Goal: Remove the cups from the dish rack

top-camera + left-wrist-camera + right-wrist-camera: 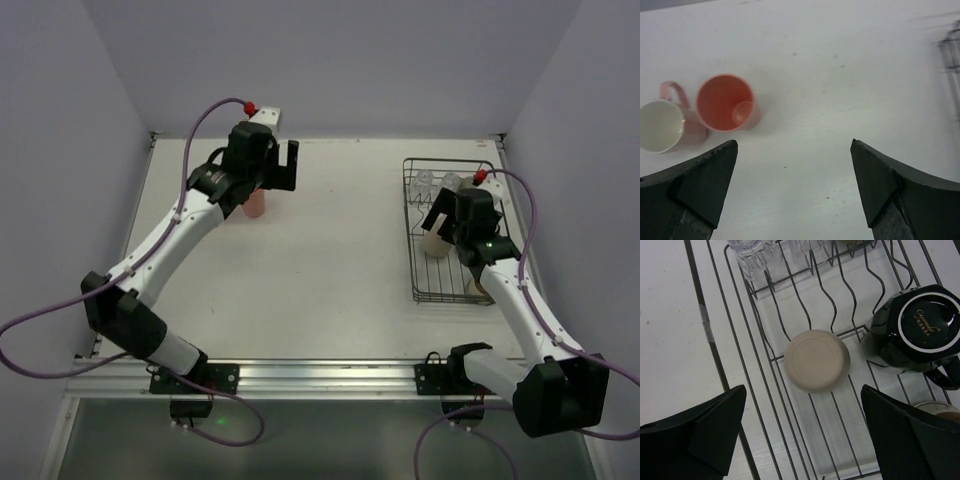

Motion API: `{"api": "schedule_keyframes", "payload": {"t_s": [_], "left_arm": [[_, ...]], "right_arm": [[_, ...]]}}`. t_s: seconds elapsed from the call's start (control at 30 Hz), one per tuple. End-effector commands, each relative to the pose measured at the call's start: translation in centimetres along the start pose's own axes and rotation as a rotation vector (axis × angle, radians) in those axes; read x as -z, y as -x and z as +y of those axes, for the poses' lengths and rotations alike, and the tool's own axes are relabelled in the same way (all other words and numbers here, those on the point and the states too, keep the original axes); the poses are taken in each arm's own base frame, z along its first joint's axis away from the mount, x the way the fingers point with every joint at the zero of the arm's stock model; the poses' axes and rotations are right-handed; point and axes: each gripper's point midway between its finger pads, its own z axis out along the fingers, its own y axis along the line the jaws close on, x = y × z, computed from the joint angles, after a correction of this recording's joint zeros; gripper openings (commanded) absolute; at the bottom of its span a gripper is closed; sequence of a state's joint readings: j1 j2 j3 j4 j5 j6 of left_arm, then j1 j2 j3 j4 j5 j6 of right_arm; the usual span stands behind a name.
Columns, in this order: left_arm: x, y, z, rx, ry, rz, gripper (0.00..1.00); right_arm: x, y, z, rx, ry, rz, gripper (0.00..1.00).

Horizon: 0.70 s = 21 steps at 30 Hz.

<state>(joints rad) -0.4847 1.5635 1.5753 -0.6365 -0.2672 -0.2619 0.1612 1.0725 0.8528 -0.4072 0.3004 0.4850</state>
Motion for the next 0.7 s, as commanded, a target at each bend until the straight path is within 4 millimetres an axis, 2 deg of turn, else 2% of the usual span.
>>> {"api": "schedule_keyframes", "payload": {"t_s": [0.0,0.03,0.1,0.2,0.3,0.33,0.43,0.5,0.6,0.67], "left_arm": [[5.7,1.3,-7.3,0.009,-0.314,-0.140,1.00],[5.7,-0.4,-8.2,0.003,-0.362,-0.124,1.00],[7.3,-2.4,-10.5,0.002,-0.495,-0.098,1.00],[8.5,-6.2,-11.2,0.030,-0.590,-0.078,0.99],[9.7,-7.8,-12.0,0.050,-0.681,-0.076,0.97],[9.5,-8.7,-12.3,0.057,-0.706,-0.075,0.97],[10.0,-10.1,-13.3,0.084,-0.786,-0.070,0.95],[10.1,-10.6,-13.8,0.092,-0.818,-0.063,0.93],[9.7,-11.2,-14.3,0.095,-0.834,-0.047,0.93],[9.6,-10.7,-14.9,0.100,-0.859,-0.061,0.92]], "right_arm": [[-1.0,0.8,-0.6,0.006,-0.064,-0.007,0.99],[-1.3,1.0,-1.1,0.005,-0.087,-0.009,0.99],[-2.1,0.8,-1.3,0.002,-0.108,0.010,0.99],[-3.1,0.5,-1.5,-0.001,-0.127,0.034,0.98],[-3.9,0.3,-1.1,-0.001,-0.122,0.048,0.96],[-4.5,0.0,-1.1,0.005,-0.129,0.064,0.93],[-5.0,-0.2,-0.9,0.001,-0.127,0.077,0.87],[-5.1,-0.1,-1.0,-0.004,-0.132,0.067,0.79],[-4.8,0.3,-0.6,-0.022,-0.106,0.043,0.63],[-4.5,0.5,-0.6,-0.025,-0.105,0.037,0.51]]}}
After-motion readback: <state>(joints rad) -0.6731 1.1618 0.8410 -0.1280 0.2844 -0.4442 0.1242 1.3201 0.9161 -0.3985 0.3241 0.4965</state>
